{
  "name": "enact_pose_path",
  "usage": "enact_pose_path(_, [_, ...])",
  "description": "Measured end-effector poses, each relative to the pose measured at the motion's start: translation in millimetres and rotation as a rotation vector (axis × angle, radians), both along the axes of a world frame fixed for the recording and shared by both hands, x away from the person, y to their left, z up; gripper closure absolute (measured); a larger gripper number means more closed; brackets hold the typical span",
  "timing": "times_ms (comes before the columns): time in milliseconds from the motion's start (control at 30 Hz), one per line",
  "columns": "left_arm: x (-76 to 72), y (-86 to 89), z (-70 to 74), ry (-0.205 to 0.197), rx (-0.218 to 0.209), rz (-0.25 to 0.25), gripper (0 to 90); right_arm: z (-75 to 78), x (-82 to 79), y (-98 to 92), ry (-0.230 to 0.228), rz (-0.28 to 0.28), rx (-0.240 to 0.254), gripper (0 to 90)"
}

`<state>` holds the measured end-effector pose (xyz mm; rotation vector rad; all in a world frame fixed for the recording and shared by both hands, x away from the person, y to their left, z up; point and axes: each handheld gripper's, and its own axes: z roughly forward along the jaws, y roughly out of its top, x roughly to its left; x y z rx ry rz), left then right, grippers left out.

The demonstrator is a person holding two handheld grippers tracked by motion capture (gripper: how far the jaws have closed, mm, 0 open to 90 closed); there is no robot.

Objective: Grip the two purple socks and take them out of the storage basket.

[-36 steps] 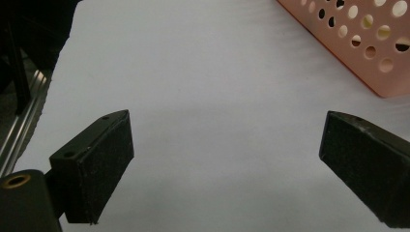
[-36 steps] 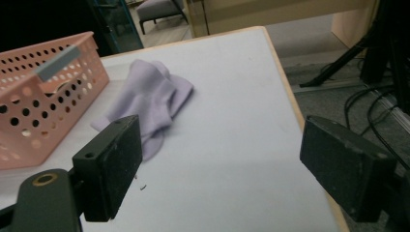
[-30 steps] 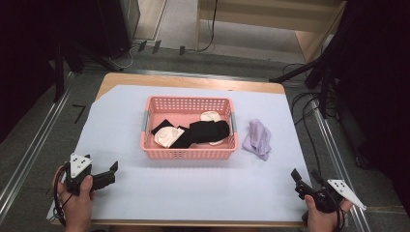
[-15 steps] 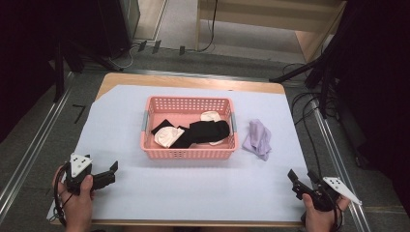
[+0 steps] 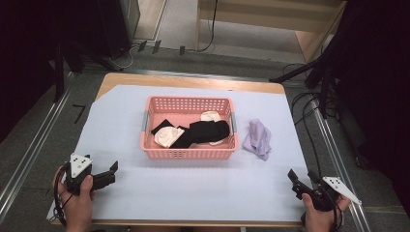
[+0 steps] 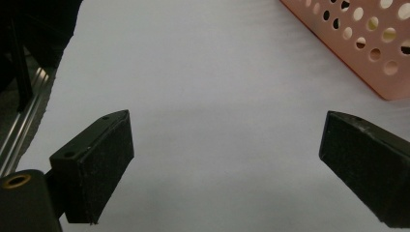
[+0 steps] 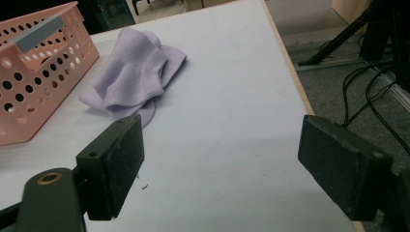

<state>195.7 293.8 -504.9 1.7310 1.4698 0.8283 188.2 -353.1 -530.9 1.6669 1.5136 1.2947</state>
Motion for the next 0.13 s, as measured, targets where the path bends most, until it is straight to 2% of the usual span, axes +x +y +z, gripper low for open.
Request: enact_pose_path(133, [-0.2, 0.2, 0.2, 0.001, 0.001, -0.001, 6.0, 0.1, 0.1, 0.2, 0.004, -0.003, -0.002, 16.7])
